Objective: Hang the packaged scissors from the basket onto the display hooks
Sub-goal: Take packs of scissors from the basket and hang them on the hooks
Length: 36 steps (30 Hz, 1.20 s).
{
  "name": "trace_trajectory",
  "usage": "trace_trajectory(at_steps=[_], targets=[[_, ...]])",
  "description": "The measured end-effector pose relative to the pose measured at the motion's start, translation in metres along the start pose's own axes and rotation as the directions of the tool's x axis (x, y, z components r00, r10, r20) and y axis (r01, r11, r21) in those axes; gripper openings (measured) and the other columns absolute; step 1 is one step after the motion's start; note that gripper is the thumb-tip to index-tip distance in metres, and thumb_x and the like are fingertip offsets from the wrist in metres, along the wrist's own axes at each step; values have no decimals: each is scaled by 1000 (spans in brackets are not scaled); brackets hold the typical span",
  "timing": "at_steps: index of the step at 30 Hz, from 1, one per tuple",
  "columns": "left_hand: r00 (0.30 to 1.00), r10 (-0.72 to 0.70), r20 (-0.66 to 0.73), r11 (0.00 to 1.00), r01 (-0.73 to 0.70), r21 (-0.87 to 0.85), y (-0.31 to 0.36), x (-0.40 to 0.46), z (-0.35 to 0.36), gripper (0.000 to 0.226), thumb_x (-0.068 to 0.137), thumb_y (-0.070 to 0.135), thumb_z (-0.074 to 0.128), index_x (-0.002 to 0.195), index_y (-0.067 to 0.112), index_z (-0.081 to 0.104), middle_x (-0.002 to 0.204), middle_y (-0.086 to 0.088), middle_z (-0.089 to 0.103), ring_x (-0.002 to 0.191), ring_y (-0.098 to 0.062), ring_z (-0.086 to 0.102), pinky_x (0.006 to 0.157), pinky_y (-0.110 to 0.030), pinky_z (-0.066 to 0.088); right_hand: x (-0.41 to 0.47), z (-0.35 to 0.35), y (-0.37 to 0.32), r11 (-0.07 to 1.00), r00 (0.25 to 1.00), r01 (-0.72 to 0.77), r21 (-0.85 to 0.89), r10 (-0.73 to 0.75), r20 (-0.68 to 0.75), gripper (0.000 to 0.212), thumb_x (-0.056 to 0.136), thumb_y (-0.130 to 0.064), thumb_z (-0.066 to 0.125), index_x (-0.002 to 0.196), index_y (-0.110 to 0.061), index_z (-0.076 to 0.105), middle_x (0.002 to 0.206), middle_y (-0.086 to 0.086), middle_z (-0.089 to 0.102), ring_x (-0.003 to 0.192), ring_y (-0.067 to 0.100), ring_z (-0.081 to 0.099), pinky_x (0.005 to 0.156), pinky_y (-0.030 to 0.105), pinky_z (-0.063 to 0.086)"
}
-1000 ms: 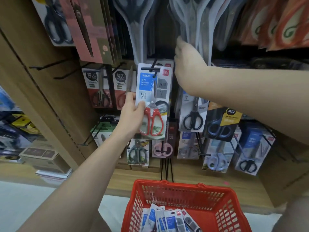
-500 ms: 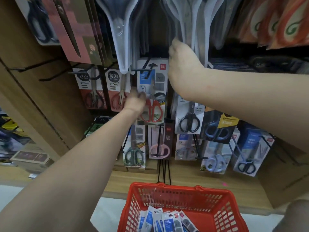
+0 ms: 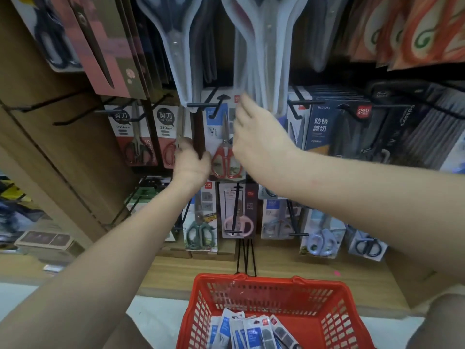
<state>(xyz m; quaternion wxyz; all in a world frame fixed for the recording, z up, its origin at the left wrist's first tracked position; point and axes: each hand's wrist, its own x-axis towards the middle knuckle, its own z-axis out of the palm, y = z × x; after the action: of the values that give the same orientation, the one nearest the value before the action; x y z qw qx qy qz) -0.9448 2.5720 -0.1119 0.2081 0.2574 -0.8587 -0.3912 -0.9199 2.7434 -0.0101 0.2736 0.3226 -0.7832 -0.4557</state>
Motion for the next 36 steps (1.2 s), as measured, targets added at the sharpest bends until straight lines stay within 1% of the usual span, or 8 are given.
trace_trajectory(at_steps=[6,9,12,14,20,26,31,36], targets=[[971,239,15,967,-237,-94,-49,-107,-3,21,102,14,61,104,28,45,94,1,56,78,-6,54,72,-34,49,-58,21,-62,838,948,285,466,-175,-265,30,100,-15,50,122,-6,68,122,17,64,125,40,53,122,55,26],[943,248,221,969,-241,-56,-80,-164,15,24,99,8,62,98,27,46,86,3,54,71,-7,51,65,-25,41,-99,51,-112,681,938,289,673,-60,-342,14,79,-15,66,92,-15,71,90,4,66,90,27,64,88,37,45],[891,172,421,975,-214,55,-109,-201,41,23,94,6,63,99,22,47,88,1,57,76,-18,57,68,-29,46,-135,80,-169,455,990,132,880,-20,-139,23,65,-14,80,85,-15,70,79,2,66,70,24,68,58,32,45],[823,93,561,969,-203,138,-124,-216,63,18,95,13,63,102,22,49,92,1,60,83,-23,61,74,-43,51,-154,104,-211,345,975,-48,937,-186,119,28,81,-15,69,109,-14,66,98,4,69,87,29,71,59,33,42],[514,-304,802,871,-191,453,-197,-255,135,53,105,34,58,149,11,38,146,-16,53,128,-35,57,97,-41,50,-203,193,-316,155,618,-590,792,-544,567,36,102,-27,56,135,-12,57,137,15,64,123,34,62,92,34,51],[453,-568,687,819,228,526,-260,-288,169,53,101,28,65,147,12,44,130,-8,65,109,-28,63,81,-28,41,-259,228,-381,-1,386,-853,522,-674,630,44,88,-22,74,131,-16,62,123,10,71,107,27,69,83,25,52],[344,-641,686,756,437,487,-279,-307,186,79,94,34,74,160,17,33,144,-5,58,127,-29,61,110,-45,50,-276,244,-406,-87,303,-937,337,-679,668,77,77,-36,87,142,-24,49,132,6,62,113,26,60,96,33,51],[232,-676,699,708,466,531,-286,-319,193,87,87,53,78,157,19,37,145,2,56,127,-23,55,113,-42,44,-285,254,-424,-46,254,-952,303,-671,697,106,68,-53,87,156,-31,33,160,12,40,146,38,40,117,49,39]])
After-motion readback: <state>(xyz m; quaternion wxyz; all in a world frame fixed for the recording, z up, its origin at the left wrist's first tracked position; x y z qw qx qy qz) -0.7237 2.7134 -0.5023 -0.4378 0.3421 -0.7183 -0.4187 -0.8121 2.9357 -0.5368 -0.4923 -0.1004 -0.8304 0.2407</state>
